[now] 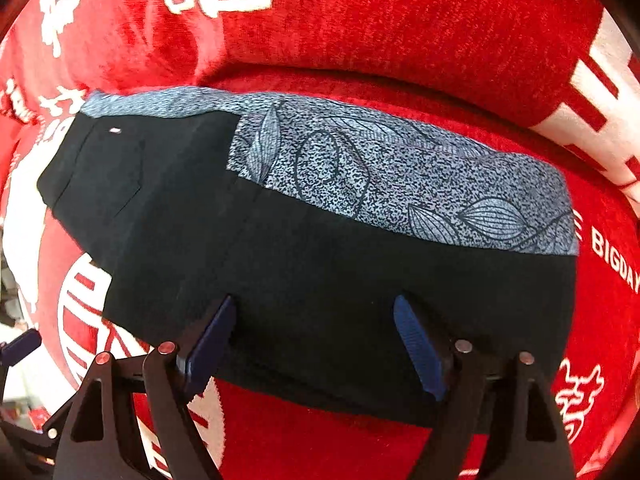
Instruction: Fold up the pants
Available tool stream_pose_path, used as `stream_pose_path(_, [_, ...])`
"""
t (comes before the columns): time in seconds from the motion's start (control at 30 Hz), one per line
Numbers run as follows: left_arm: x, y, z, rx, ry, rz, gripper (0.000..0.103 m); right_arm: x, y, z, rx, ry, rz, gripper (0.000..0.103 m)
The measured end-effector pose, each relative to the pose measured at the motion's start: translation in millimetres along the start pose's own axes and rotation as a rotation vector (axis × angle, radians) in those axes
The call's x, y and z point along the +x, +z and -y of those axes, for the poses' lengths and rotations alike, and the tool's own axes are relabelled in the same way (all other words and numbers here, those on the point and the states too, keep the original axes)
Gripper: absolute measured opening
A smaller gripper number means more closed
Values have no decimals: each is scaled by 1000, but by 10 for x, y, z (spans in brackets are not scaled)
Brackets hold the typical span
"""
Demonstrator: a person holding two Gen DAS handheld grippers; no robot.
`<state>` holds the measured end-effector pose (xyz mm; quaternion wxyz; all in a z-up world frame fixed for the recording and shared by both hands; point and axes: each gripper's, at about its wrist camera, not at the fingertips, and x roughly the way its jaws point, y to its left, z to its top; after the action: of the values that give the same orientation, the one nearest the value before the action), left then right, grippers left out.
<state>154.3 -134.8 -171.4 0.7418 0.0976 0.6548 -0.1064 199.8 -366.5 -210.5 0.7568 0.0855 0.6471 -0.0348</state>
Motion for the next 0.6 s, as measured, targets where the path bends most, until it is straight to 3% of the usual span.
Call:
stream_pose_path(0.23, [-37,94,-511,-7,10,15,103,-132,-5,-196,50,-85,3,84])
stream_pose_path(0.6, [35,157,-1221,-139,27,10,103,-227,105,-932,-6,14,1,84])
